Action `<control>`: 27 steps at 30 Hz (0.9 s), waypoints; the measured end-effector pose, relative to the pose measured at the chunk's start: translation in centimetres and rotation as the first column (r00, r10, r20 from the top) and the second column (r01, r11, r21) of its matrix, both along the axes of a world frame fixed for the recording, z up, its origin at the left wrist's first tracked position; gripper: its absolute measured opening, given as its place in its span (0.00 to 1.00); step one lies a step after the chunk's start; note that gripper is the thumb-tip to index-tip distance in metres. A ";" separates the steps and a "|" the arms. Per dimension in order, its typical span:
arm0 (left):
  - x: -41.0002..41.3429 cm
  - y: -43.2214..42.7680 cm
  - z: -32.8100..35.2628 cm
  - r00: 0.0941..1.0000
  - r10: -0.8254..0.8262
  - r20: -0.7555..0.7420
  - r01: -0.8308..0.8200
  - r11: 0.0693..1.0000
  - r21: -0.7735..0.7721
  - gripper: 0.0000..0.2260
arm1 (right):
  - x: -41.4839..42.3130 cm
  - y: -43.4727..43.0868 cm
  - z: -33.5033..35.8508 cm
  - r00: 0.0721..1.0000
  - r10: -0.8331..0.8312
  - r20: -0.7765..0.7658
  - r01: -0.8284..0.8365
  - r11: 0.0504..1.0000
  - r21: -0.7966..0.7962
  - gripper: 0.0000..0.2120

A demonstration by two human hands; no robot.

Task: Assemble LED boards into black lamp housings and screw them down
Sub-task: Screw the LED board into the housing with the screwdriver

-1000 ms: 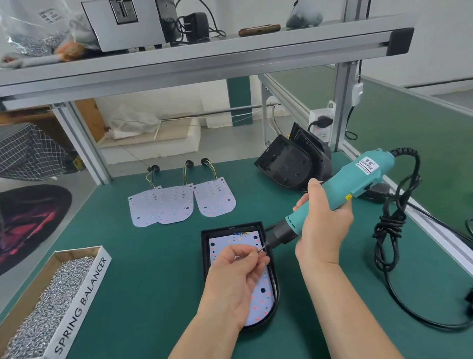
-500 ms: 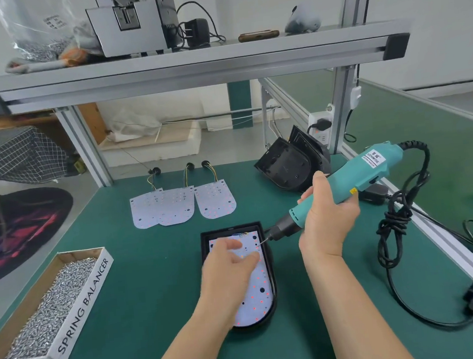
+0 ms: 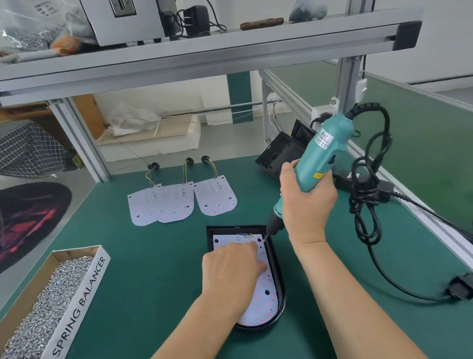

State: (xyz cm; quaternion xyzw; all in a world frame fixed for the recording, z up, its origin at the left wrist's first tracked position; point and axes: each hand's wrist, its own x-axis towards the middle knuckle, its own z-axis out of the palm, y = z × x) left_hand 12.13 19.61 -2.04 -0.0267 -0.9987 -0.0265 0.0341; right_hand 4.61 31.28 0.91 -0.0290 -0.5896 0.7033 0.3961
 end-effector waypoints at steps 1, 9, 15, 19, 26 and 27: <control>-0.1 0.0 0.0 1.000 -0.004 0.004 0.004 1.000 0.005 0.10 | -0.2 -0.1 -0.2 1.000 -0.004 -0.007 0.004 1.000 0.018 0.06; -0.5 -0.1 -0.2 1.000 -0.027 0.002 0.027 0.999 0.025 0.08 | -0.7 -0.8 -1.5 1.000 -0.014 0.022 0.012 0.996 0.087 0.08; -0.5 -0.2 -0.4 0.999 -0.033 -0.006 0.033 0.999 0.023 0.08 | -1.0 -1.0 -1.7 0.999 -0.024 0.030 0.021 0.994 0.108 0.12; -0.6 -0.2 -0.7 0.999 -0.041 -0.012 0.041 0.999 0.013 0.08 | -0.9 -1.2 -1.7 1.000 0.008 -0.008 -0.007 0.989 0.146 0.13; -0.8 -0.3 -1.1 0.998 -0.054 -0.032 0.054 0.999 0.007 0.09 | -0.8 -1.3 -1.5 0.997 0.027 0.068 -0.038 0.984 0.175 0.14; -0.7 -0.3 -1.1 0.998 -0.056 -0.030 0.056 0.998 0.002 0.09 | -0.8 -1.4 -1.5 0.996 0.022 0.088 -0.038 0.983 0.179 0.14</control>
